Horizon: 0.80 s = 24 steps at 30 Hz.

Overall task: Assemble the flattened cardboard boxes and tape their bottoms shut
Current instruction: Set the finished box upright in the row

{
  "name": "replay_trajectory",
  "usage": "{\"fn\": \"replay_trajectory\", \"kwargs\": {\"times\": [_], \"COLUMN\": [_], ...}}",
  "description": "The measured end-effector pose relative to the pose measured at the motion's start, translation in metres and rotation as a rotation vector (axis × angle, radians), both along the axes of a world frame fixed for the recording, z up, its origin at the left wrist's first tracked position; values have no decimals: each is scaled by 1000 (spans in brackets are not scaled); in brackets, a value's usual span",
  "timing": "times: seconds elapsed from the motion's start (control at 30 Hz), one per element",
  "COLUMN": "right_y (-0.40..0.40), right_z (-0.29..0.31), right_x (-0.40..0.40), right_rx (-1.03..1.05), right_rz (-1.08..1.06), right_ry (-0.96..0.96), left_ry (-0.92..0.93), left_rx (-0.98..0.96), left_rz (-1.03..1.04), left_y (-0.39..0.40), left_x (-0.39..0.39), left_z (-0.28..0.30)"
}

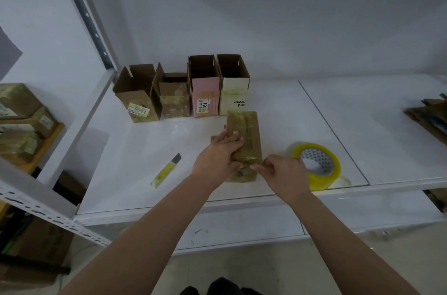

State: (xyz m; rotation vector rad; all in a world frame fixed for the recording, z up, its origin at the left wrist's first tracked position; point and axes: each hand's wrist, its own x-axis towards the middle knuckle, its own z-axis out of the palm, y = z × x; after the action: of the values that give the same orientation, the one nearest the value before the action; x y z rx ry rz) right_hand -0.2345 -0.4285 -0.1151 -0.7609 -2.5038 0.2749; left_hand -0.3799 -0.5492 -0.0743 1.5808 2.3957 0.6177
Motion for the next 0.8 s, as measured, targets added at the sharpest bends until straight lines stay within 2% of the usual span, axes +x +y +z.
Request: {"fn": "replay_trajectory", "kwargs": {"times": [0.1,0.23,0.43,0.53,0.63,0.8], "right_y": [0,2,4,3,3,17], "right_z": [-10,-15,-30,-24,-9,2], "right_x": [-2,0,22,27,14,-1], "right_rx": [62,9,-165,-243,-219,-28], "right_rz": [56,59,64,32,30,106], "right_ry": [47,127,111,172,201,105], "left_ry": [-35,-53,-76,-78,-77,-165], "left_rx": [4,-9,12,11,0,-27], "left_rz": [21,37,48,43,46,52], "left_y": [-1,0,0,0,0,2], "left_x": [1,0,-1,0,3,0], "left_z": [-1,0,2,3,5,9]}}
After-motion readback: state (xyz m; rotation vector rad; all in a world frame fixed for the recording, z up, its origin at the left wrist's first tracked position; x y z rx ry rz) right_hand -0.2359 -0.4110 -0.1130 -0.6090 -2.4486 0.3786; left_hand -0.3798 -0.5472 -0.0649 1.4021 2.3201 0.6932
